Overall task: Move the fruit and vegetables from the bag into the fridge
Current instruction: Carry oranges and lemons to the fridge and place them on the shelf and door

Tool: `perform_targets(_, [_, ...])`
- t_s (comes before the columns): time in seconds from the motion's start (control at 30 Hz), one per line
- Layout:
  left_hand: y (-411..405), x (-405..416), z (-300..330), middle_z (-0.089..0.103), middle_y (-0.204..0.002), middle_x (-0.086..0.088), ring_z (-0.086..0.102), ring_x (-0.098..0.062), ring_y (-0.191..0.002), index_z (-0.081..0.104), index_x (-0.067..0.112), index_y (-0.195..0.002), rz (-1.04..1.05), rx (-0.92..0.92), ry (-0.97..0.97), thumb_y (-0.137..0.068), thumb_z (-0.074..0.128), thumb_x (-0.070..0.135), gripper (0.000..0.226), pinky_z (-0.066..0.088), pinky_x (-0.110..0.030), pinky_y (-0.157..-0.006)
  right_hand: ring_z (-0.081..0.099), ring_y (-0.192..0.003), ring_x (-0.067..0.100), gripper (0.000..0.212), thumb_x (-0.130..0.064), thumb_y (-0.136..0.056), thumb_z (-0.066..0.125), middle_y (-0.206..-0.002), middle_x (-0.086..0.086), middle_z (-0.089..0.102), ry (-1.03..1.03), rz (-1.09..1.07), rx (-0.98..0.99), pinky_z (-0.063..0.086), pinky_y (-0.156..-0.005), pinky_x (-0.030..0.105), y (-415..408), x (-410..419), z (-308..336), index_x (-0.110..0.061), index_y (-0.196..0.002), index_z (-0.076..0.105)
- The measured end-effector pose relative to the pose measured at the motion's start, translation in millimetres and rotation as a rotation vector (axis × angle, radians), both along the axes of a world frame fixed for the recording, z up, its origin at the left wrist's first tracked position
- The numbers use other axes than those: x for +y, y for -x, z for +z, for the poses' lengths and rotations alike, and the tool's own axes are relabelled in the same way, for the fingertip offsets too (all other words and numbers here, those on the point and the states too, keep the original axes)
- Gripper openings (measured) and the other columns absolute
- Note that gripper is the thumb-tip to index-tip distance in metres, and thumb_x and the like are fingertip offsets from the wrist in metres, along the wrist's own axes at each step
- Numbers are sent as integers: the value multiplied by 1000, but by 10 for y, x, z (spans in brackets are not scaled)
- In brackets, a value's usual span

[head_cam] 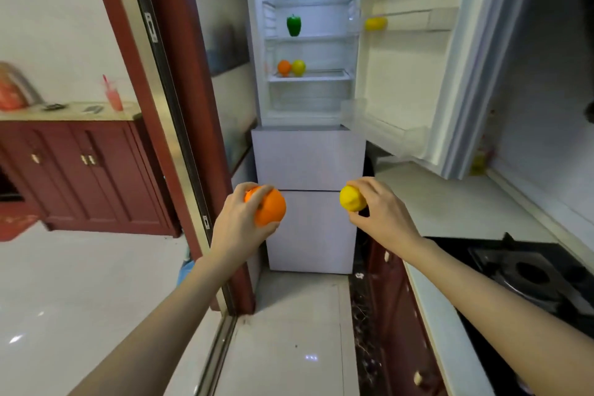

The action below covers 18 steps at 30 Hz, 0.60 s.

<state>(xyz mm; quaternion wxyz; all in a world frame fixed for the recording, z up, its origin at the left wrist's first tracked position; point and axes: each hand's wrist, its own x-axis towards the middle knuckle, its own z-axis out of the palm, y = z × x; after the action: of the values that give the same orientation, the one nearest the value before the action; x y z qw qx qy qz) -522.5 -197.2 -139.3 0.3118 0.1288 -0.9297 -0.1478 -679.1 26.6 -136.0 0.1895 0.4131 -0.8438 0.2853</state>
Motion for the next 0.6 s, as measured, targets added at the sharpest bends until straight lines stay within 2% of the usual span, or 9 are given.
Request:
perform_targets(0.27, [823,-718,-103,40,-137,-4,44,-29,-119,40,26,-136,63,-15,-16,-71,78,38,76,48,-40,-87,49,-109,22,48,-15,-76,70,-120,0,53,-33,72,-3,50,-74,37,1023,-802,-19,-17,-120,54])
perform_targets(0.6, [2230,-2061,-67,41,-135,0,47,-27,-116,44,29,-133,19,23,-1,-70,78,39,71,49,-37,-81,45,-114,20,49,-16,-79,69,-127,0,50,-60,5,7,46,-75,32,2172,-2073,9,-17,-125,51])
